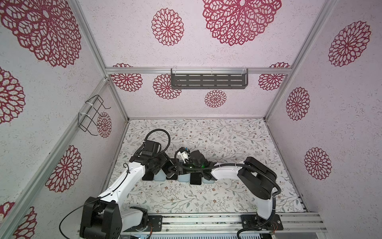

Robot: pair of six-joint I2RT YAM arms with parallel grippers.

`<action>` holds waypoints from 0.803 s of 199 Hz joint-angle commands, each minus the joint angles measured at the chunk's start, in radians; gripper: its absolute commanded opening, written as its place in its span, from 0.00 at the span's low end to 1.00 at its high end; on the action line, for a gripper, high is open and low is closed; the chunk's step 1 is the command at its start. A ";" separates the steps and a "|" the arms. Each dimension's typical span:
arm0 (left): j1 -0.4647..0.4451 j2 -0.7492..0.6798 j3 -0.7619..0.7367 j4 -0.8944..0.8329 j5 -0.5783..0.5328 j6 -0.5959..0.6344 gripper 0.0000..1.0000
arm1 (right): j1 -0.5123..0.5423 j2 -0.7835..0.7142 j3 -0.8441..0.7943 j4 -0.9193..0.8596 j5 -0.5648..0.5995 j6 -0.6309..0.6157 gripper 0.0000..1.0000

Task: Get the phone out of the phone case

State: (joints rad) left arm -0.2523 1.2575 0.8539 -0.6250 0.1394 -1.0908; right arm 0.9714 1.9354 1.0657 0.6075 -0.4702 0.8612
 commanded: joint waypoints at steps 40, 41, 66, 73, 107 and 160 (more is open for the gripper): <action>-0.067 0.007 0.039 0.140 0.007 -0.002 0.71 | -0.031 -0.115 -0.052 0.006 0.050 -0.007 0.01; -0.069 0.007 0.039 0.142 0.008 -0.001 0.71 | -0.031 -0.119 -0.054 0.006 0.051 -0.006 0.01; -0.094 -0.026 0.018 0.254 0.032 0.022 0.89 | -0.052 -0.208 -0.115 -0.017 0.073 -0.013 0.00; -0.097 -0.045 0.005 0.291 0.037 0.025 0.97 | -0.059 -0.235 -0.133 -0.025 0.079 -0.018 0.00; -0.104 -0.159 -0.022 0.454 0.040 0.095 0.97 | -0.145 -0.475 -0.272 -0.120 0.113 -0.047 0.00; -0.195 -0.071 0.093 0.738 0.259 0.302 0.97 | -0.450 -0.937 -0.373 -0.409 0.028 -0.196 0.00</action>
State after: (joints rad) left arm -0.3931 1.1000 0.8692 -0.0757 0.2535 -0.9276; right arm 0.6250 1.1557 0.6838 0.2432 -0.3782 0.7647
